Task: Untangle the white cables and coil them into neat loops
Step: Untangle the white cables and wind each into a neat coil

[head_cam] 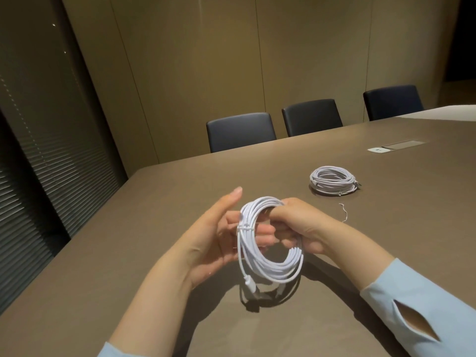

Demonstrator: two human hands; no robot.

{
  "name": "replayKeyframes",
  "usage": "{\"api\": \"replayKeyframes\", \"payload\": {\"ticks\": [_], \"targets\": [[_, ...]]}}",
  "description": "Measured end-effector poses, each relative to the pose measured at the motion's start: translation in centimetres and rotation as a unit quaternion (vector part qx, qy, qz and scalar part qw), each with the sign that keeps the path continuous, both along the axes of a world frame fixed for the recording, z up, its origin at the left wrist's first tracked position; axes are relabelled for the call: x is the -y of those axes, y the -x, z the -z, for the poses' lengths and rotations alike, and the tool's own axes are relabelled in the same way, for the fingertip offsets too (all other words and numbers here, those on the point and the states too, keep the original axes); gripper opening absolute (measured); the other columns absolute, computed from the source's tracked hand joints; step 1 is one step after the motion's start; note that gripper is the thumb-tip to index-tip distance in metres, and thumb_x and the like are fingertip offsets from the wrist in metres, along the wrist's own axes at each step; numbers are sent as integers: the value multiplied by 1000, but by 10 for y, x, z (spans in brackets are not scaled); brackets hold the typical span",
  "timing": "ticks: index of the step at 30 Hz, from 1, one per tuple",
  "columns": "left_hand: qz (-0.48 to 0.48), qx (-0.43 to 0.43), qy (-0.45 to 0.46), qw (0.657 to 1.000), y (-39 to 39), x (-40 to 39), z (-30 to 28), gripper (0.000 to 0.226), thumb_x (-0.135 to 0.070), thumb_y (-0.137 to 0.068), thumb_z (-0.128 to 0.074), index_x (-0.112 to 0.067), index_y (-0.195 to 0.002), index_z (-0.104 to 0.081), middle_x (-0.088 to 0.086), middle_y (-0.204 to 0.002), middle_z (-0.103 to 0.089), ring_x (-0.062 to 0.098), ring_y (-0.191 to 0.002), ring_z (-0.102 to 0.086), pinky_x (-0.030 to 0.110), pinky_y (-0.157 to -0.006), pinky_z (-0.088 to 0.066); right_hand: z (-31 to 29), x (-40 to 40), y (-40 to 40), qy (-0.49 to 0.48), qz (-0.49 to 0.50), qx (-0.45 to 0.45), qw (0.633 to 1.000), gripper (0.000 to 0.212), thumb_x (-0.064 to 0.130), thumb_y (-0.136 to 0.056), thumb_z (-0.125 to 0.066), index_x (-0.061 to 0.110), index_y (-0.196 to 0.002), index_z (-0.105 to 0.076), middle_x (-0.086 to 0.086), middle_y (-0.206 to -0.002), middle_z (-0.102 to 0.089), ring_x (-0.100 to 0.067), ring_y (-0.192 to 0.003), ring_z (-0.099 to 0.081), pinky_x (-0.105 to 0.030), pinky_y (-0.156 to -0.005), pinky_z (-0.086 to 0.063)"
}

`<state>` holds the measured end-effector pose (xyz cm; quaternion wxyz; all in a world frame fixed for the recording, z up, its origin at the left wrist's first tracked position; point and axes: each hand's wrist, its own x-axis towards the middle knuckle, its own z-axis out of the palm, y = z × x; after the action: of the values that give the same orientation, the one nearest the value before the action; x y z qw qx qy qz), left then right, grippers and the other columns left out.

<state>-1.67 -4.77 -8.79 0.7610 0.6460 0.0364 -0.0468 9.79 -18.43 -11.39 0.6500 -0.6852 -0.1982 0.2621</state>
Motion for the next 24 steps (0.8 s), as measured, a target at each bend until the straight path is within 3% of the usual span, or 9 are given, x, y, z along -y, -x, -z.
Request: {"api": "replayKeyframes", "payload": {"ticks": [3,6,7,9,12,16,20,22,24], "targets": [[-65,-19,-53,996,-7,6,6,40,-35,-88,-66,4,-97,-68,12,-68,-64,22,-57,-62,33,-65,-59,1,-3,4,65,-14,18,998,16,7,-87,-58,14,-75,-50,4,-47,-25,-9,-38,-20,-18,-37,-20],[-119,-10,-7,993,-14,6,11,21,-20,-92,-63,0,-87,-63,1,-51,-38,12,-41,-40,27,-49,-52,3,-8,2,23,-9,-15,1000,11,9,-84,-69,11,-79,-60,3,-50,-33,-9,-40,-30,-21,-40,-33],[-126,-4,23,992,-15,5,11,19,-20,-93,-61,-3,-85,-60,-1,-51,-32,10,-41,-33,24,-44,-47,2,-8,2,-14,-14,-36,999,7,8,-83,-70,6,-88,-65,1,-52,-39,-10,-42,-38,-23,-45,-41],[-140,9,84,987,-16,0,10,17,-19,-94,-59,-6,-83,-56,-3,-53,-27,7,-42,-26,18,-40,-37,1,-5,-2,-82,-40,-87,992,21,9,-80,-74,3,-100,-69,-5,-63,-56,-16,-56,-57,-32,-65,-55],[-171,32,157,972,-19,-7,11,17,-20,-93,-59,-7,-83,-56,-3,-55,-25,6,-42,-24,16,-38,-31,3,-3,-2,-113,-77,-155,978,39,21,-70,-81,9,-105,-70,-12,-88,-71,-28,-82,-68,-42,-87,-54],[-217,78,238,944,-21,-16,13,19,-25,-92,-60,-8,-83,-58,-3,-58,-27,6,-43,-27,15,-39,-33,10,-8,4,-110,-87,-176,974,65,42,-65,-79,6,-117,-65,-13,-97,-72,-28,-88,-69,-46,-91,-53],[-244,115,265,926,-24,-20,14,20,-28,-94,-58,-10,-85,-57,-2,-60,-26,6,-44,-27,15,-40,-36,14,-17,13,-144,-120,-213,959,74,51,-72,-75,1,-125,-61,-20,-111,-67,-35,-102,-67,-49,-90,-53],[-251,127,249,927,-26,-19,14,21,-28,-95,-57,-10,-86,-56,-2,-59,-26,7,-45,-27,16,-42,-36,16,-21,17,-150,-134,-208,957,69,51,-78,-71,1,-124,-61,-21,-111,-67,-35,-103,-67,-49,-87,-55],[-255,128,232,930,-27,-18,14,20,-28,-95,-56,-9,-88,-56,-2,-59,-26,8,-48,-26,17,-44,-37,16,-24,19,-148,-101,-186,966,51,49,-78,-71,5,-103,-65,-15,-94,-71,-29,-88,-70,-39,-72,-58]]}}
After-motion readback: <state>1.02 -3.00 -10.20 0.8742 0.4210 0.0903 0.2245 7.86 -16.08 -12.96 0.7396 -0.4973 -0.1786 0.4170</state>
